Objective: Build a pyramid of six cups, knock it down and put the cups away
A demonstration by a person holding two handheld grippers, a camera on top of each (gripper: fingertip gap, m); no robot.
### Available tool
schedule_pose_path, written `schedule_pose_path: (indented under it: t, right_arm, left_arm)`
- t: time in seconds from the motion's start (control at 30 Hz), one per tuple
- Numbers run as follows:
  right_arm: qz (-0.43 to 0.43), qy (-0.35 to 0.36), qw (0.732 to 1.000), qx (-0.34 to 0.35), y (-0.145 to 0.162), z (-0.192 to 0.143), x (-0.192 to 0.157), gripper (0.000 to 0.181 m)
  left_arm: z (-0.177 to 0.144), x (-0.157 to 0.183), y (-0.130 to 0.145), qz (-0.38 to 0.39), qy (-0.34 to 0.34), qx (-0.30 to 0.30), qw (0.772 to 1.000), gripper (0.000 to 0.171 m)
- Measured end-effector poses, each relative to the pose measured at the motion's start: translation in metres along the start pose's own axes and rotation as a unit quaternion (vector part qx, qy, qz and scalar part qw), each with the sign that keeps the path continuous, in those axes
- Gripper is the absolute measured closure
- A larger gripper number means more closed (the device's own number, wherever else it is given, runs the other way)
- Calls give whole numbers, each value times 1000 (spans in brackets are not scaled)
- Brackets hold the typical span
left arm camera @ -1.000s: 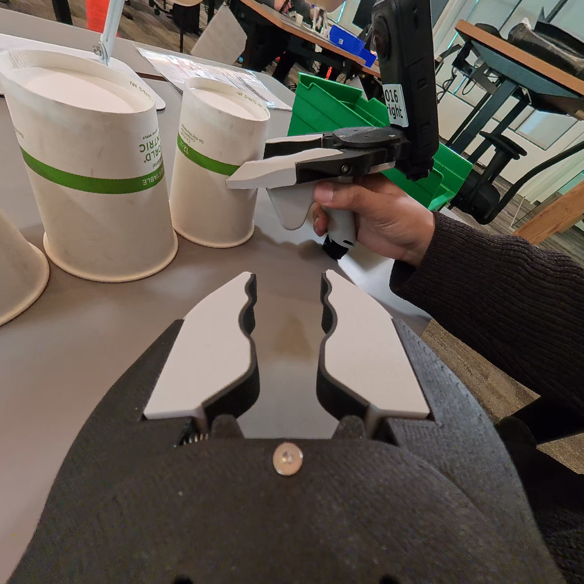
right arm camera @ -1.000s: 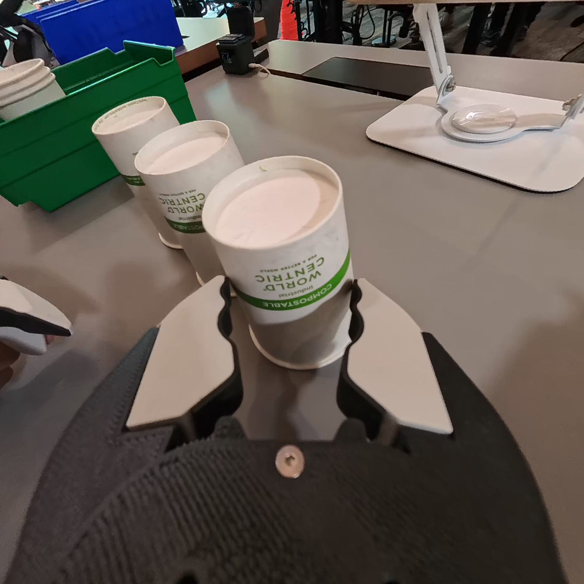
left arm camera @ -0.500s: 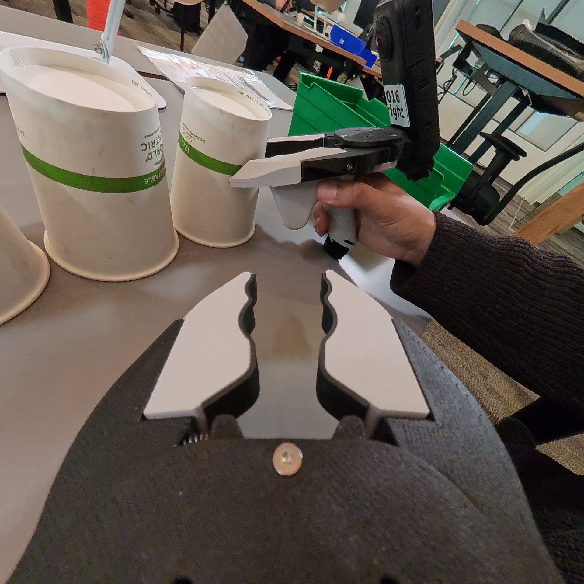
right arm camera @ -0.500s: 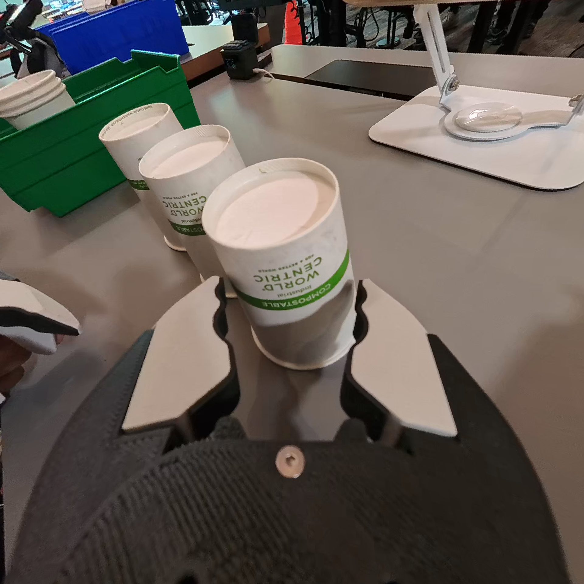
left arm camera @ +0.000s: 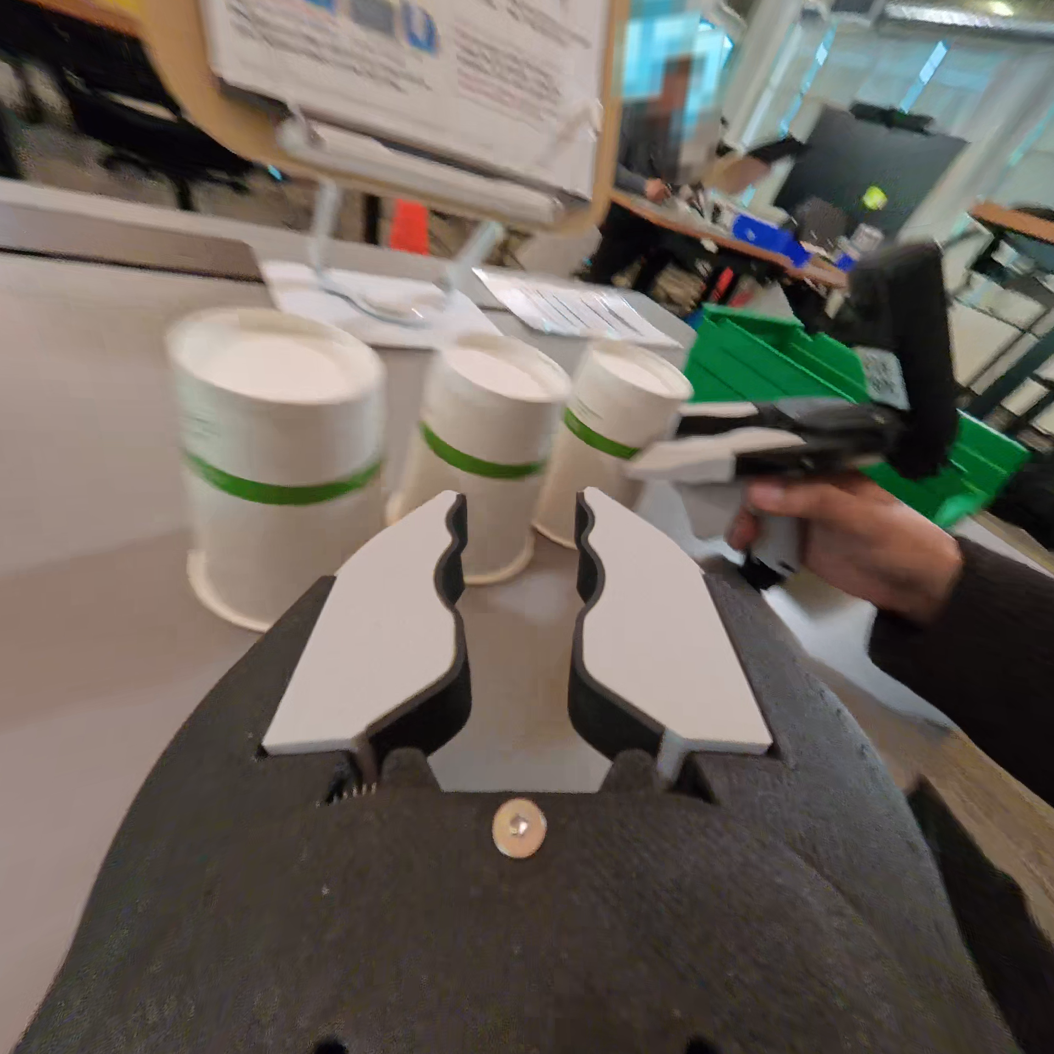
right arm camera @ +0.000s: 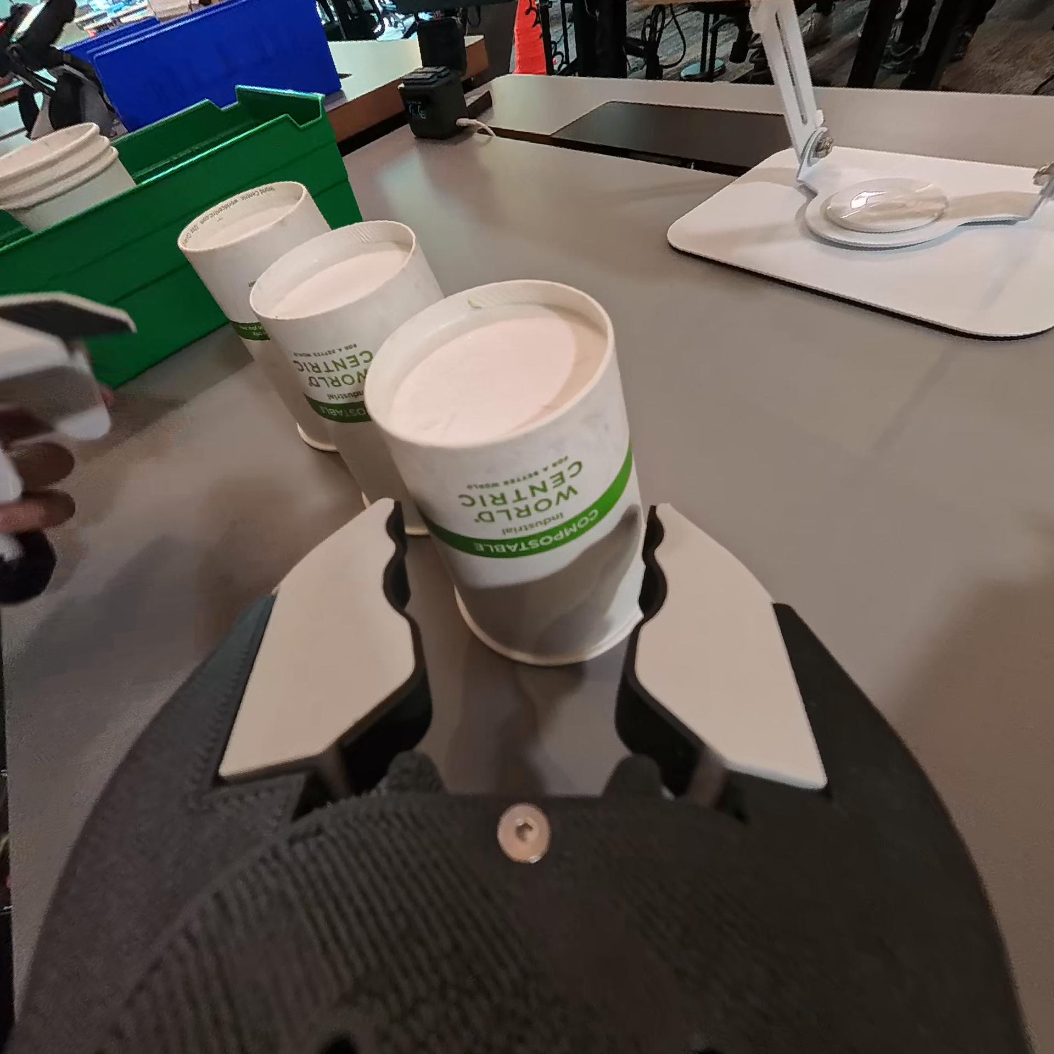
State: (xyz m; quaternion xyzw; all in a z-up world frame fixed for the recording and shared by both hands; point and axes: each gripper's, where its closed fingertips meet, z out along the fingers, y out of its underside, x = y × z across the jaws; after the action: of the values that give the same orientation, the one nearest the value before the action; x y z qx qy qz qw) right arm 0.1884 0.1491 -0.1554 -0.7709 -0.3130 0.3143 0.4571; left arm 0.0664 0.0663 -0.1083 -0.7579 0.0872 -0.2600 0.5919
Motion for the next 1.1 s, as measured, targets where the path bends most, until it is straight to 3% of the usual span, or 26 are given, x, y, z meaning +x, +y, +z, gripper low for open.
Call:
schedule_pose_path:
  t: [0.1, 0.23, 0.33, 0.73, 1.1]
  right_arm:
    - [1, 0, 1000, -1, 0, 0, 0, 100]
    - [1, 0, 1000, -2, 0, 0, 0, 100]
    - [1, 1, 1000, -1, 0, 0, 0, 100]
    - [-2, 3, 1000, 2, 0, -1, 0, 103]
    - [2, 2, 1000, 1, 2, -2, -3, 105]
  left_arm:
    - [-9, -40, -24, 18, -56, 50, 997, 138]
    - [-15, -82, -30, 63, -115, 48, 990, 138]
    - [-15, -99, -29, 54, -129, 41, 989, 138]
    - [-14, -134, -19, 0, -170, 9, 985, 165]
    - [-4, -125, -18, 10, -146, 5, 989, 170]
